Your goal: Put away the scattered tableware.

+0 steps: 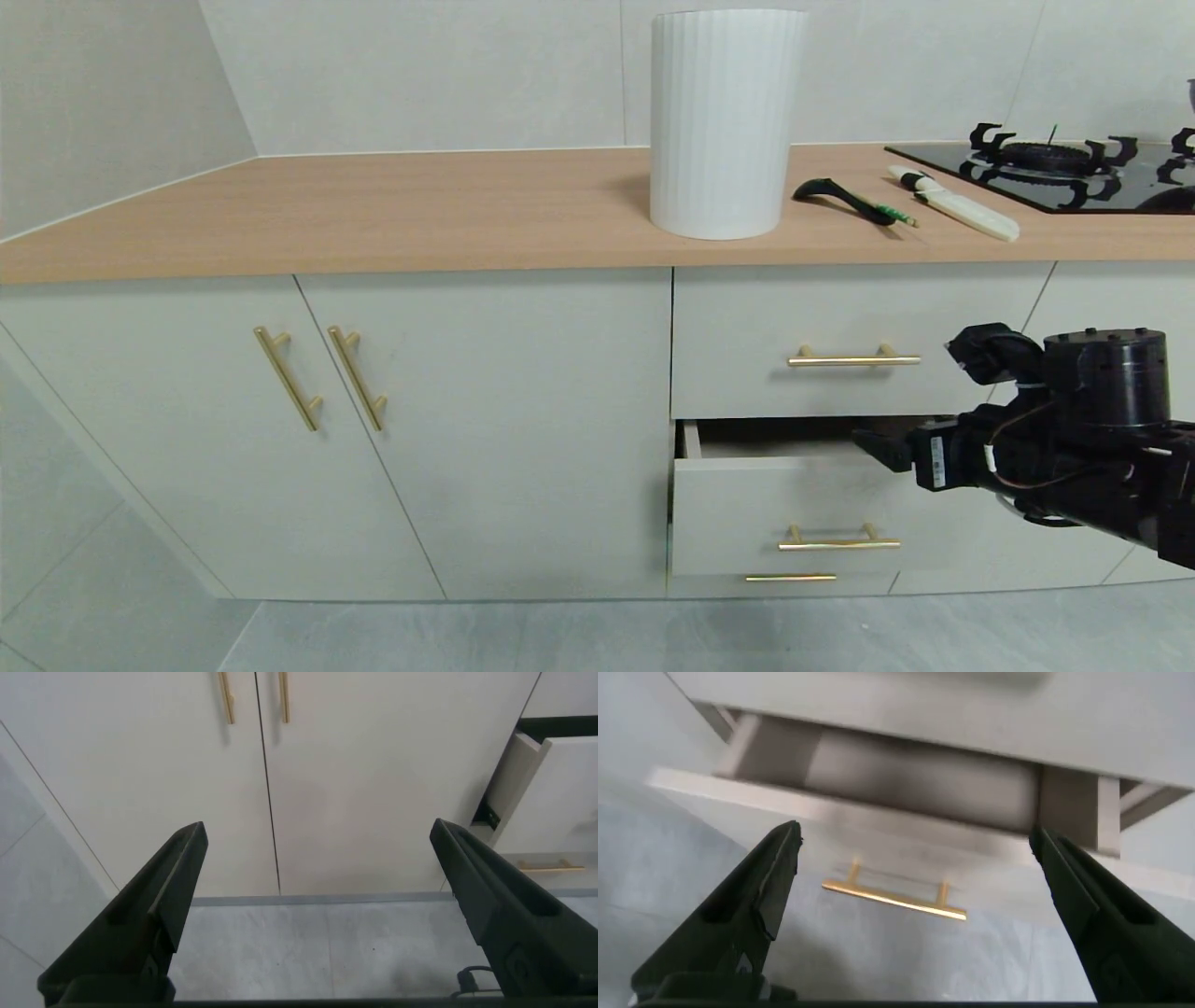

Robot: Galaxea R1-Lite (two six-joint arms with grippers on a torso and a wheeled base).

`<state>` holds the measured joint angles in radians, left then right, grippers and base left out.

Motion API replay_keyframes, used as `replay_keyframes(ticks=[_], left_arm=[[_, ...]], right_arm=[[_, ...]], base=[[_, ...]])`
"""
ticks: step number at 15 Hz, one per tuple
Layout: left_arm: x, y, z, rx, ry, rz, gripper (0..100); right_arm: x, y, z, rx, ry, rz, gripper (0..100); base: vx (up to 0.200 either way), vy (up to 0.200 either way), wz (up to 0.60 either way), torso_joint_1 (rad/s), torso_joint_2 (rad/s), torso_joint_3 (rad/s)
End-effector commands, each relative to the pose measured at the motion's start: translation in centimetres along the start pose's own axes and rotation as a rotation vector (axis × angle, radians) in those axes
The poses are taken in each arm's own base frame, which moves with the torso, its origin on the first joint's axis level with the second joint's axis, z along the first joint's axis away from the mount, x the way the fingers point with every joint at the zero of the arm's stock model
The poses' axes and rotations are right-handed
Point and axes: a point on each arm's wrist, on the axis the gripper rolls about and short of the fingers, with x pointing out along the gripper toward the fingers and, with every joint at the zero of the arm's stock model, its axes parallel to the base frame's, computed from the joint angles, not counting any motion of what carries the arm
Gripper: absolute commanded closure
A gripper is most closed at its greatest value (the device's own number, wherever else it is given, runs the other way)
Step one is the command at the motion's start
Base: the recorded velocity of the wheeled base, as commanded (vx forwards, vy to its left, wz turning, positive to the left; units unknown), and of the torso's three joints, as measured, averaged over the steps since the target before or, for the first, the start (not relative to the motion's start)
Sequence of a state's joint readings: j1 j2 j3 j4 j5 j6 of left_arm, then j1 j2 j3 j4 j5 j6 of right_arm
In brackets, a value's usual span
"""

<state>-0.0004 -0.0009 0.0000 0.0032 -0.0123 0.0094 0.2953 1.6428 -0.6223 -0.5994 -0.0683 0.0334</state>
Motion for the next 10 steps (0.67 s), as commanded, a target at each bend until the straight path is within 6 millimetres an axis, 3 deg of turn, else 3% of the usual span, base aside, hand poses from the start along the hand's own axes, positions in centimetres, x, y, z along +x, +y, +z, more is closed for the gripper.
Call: replay_keyframes(ticks=[1, 6, 10], left_arm=[[0.0, 0.0, 0.0, 0.000, 0.001, 0.000, 0], [0.0, 0.0, 0.0, 0.000, 0.001, -0.001, 0], [0.0, 0.0, 0.0, 0.000, 0.001, 0.000, 0]], right_arm=[[0.3, 0.2, 0.1, 0.003, -0.015, -0.002, 0], [4.9, 0.5, -2.3, 0.029, -0.016, -0.100, 0], [7.0, 0.6, -3.7, 0.034, -0.030, -0.106, 0]], base=[[0.000, 0.000, 0.00, 0.000, 0.00, 0.000], [0.000, 0.000, 0.00, 0.000, 0.00, 0.000], [0.000, 0.000, 0.00, 0.000, 0.00, 0.000]])
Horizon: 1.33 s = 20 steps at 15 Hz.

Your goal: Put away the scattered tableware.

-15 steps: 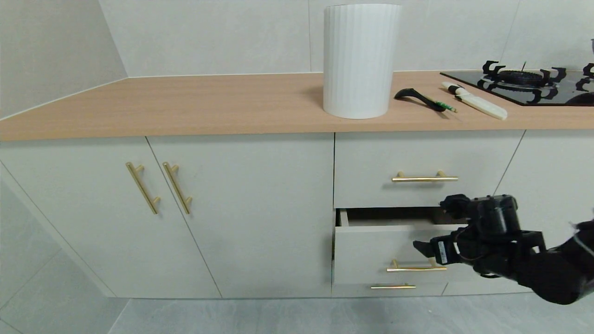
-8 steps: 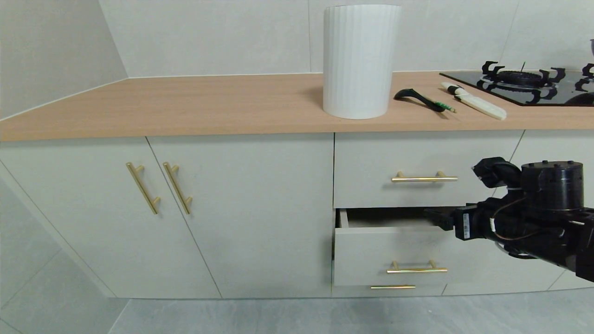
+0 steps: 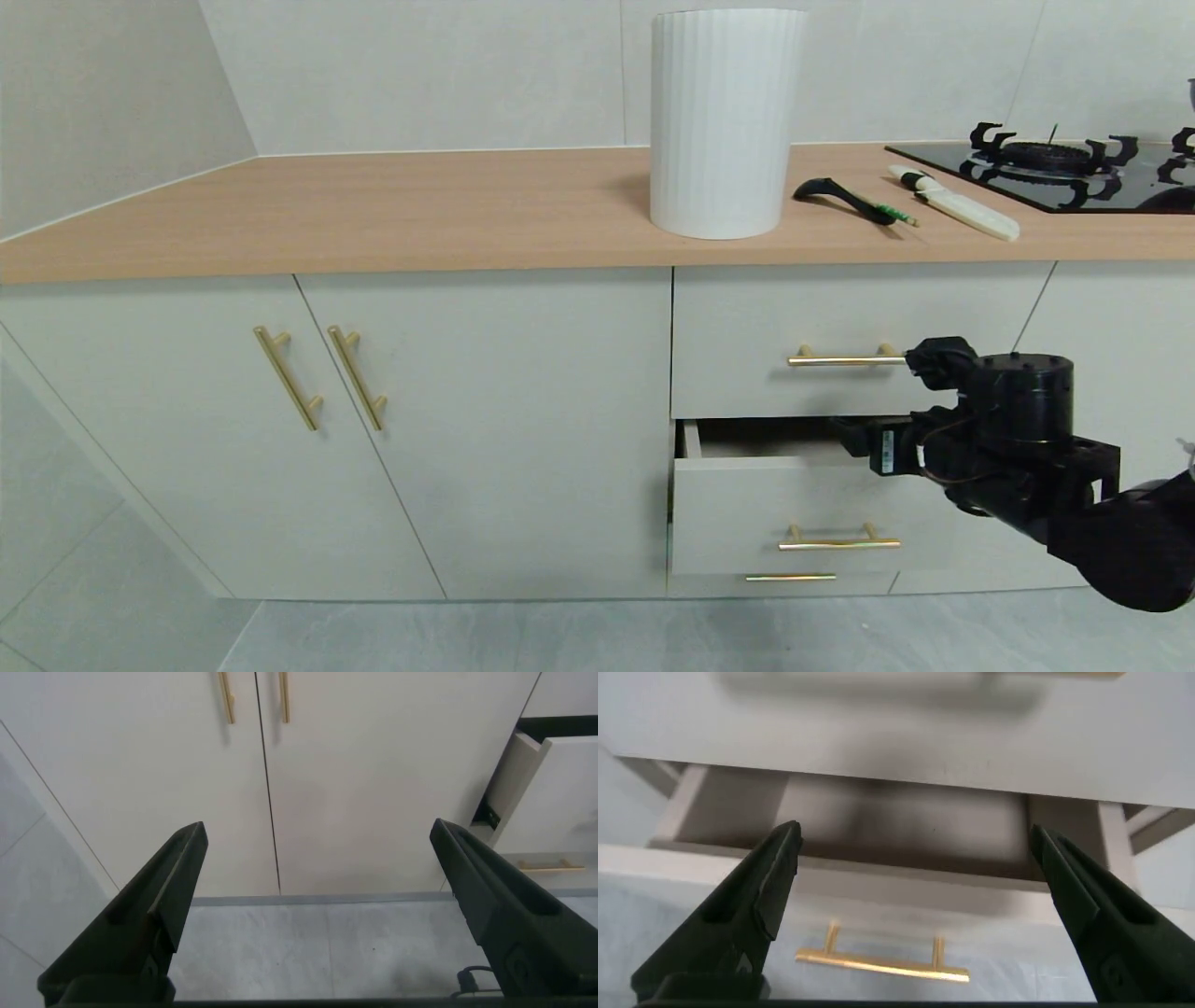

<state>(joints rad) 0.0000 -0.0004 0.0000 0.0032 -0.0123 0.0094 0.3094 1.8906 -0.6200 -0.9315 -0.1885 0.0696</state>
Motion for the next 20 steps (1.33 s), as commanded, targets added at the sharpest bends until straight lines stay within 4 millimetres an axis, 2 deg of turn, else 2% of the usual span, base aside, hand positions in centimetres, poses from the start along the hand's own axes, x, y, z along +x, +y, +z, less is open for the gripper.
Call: replay_keyframes(ticks=[1, 8, 16, 20], left_arm=[[0.0, 0.0, 0.0, 0.000, 0.000, 0.000, 0], [0.0, 0.0, 0.0, 0.000, 0.000, 0.000, 0], [0.0, 0.0, 0.0, 0.000, 0.000, 0.000, 0], [0.0, 0.0, 0.0, 0.000, 0.000, 0.000, 0]], right_arm=[[2.1, 0.3, -2.4, -0.008, 0.035, -0.025, 0], [3.9, 0.6, -4.6, -0.018, 0.046, -0.065, 0], [3.3, 0.4, -4.5, -0.024, 0.054, -0.064, 0], [1.7, 0.2, -3.9, -0.037, 0.103, -0.039, 0]], base=[[0.000, 0.000, 0.00, 0.000, 0.00, 0.000], [0.000, 0.000, 0.00, 0.000, 0.00, 0.000], [0.000, 0.000, 0.00, 0.000, 0.00, 0.000], [0.000, 0.000, 0.00, 0.000, 0.00, 0.000]])
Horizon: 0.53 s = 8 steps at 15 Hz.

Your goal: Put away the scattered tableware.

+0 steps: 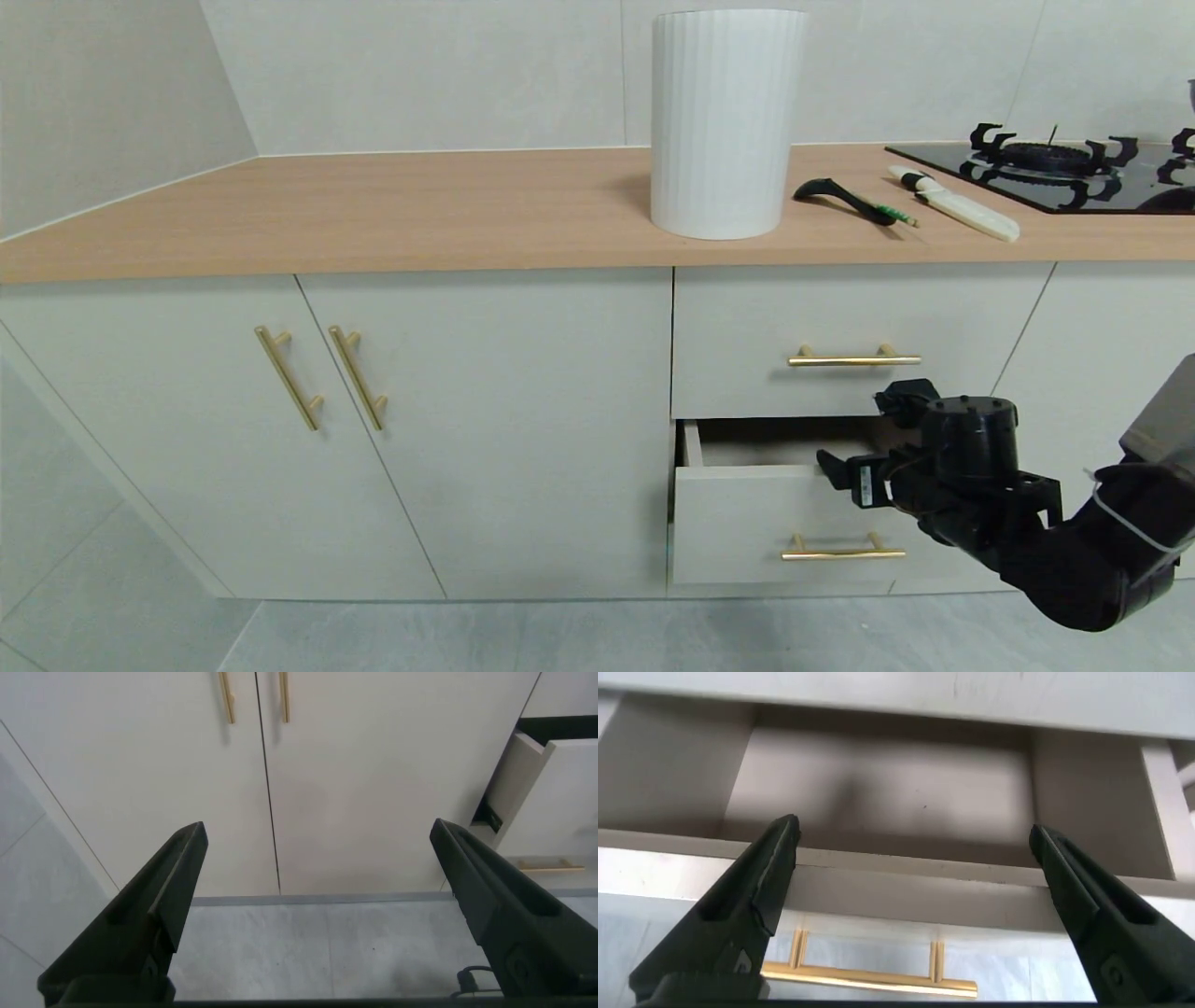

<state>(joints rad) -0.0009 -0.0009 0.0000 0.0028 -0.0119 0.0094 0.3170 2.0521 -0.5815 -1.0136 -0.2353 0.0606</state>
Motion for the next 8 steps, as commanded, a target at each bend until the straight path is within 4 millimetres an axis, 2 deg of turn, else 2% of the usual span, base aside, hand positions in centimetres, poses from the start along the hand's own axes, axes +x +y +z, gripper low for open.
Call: replay_keyframes(ticks=[1, 4, 8], left_arm=[[0.0, 0.0, 0.0, 0.000, 0.001, 0.000, 0], [0.0, 0.0, 0.0, 0.000, 0.001, 0.000, 0], [0.0, 0.0, 0.0, 0.000, 0.001, 0.000, 0]], right_arm=[[-1.2, -0.1, 0.7, -0.005, 0.007, 0.025, 0], [-3.4, -0.2, 1.2, -0.025, 0.097, 0.097, 0], [-5.6, 0.7, 0.8, -0.076, 0.250, 0.184, 0]], base=[[0.000, 0.000, 0.00, 0.000, 0.00, 0.000], [0.000, 0.000, 0.00, 0.000, 0.00, 0.000], [0.000, 0.000, 0.00, 0.000, 0.00, 0.000]])
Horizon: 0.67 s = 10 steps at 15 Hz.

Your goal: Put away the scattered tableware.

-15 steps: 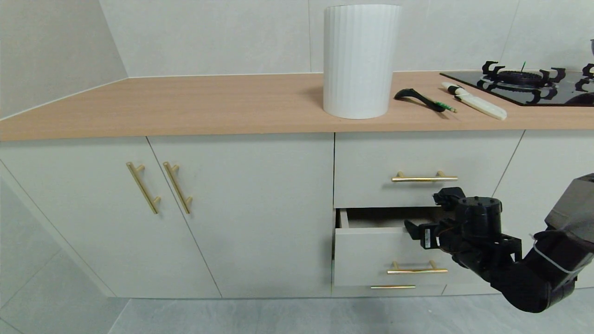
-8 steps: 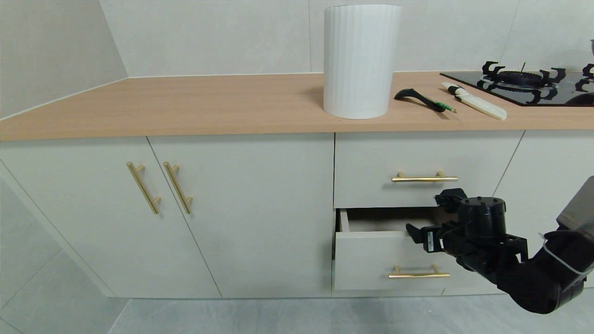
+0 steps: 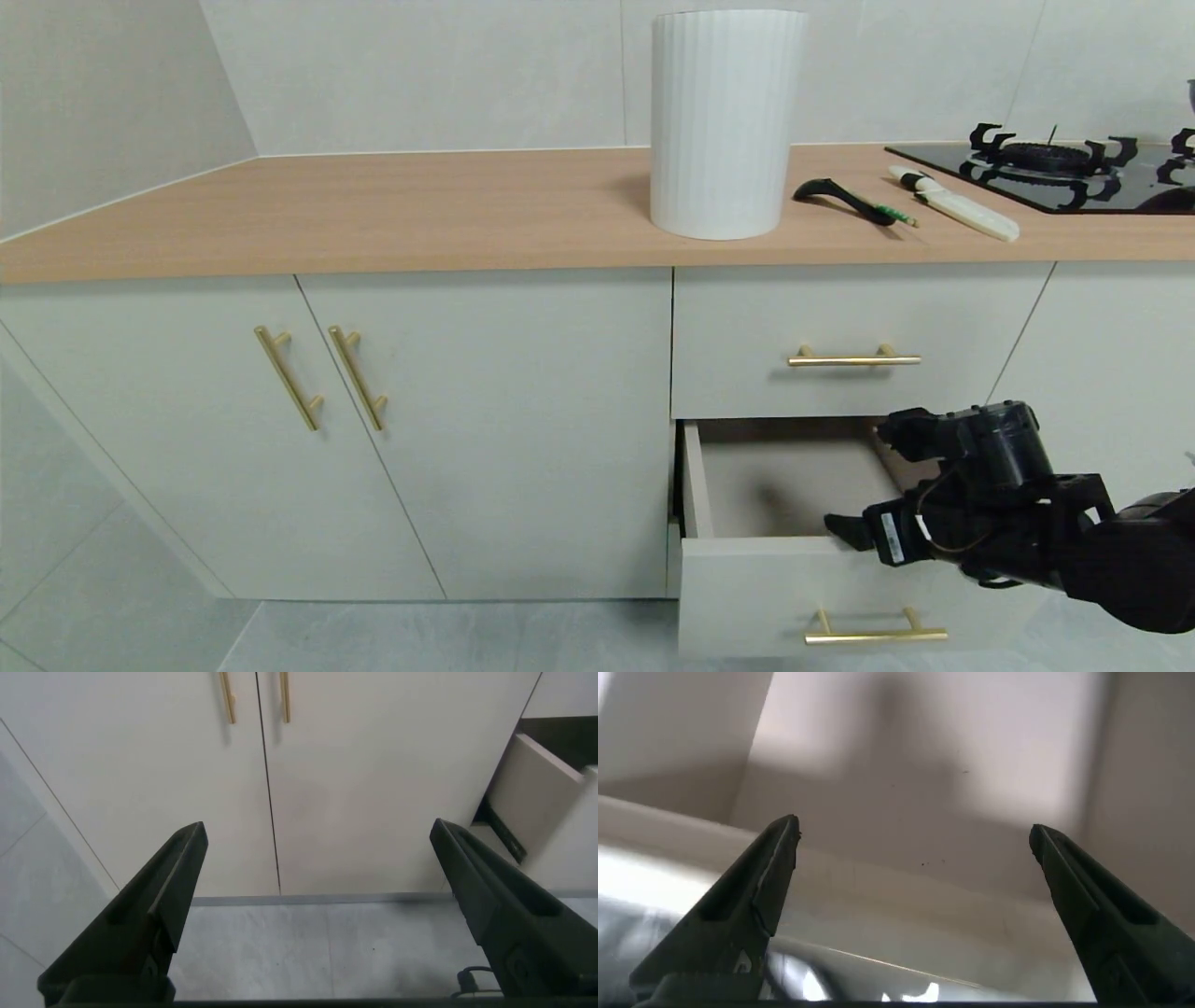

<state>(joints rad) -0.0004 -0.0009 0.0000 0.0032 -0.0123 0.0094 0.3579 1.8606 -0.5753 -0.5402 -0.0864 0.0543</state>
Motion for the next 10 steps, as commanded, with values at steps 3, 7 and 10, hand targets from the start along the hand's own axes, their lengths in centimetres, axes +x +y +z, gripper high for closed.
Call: replay_keyframes(ticks=[3, 7, 10], left_arm=[[0.0, 0.0, 0.0, 0.000, 0.001, 0.000, 0], [0.0, 0.0, 0.0, 0.000, 0.001, 0.000, 0], [0.0, 0.0, 0.0, 0.000, 0.001, -0.001, 0]], right_arm=[[-1.8, 0.7, -0.2, -0.103, 0.050, 0.026, 0], [-2.7, 1.1, -0.8, -0.145, 0.119, 0.053, 0], [-3.8, 1.4, -1.5, -0.217, 0.199, 0.069, 0]], base=[[0.000, 0.000, 0.00, 0.000, 0.00, 0.000], [0.000, 0.000, 0.00, 0.000, 0.00, 0.000], [0.000, 0.000, 0.00, 0.000, 0.00, 0.000]])
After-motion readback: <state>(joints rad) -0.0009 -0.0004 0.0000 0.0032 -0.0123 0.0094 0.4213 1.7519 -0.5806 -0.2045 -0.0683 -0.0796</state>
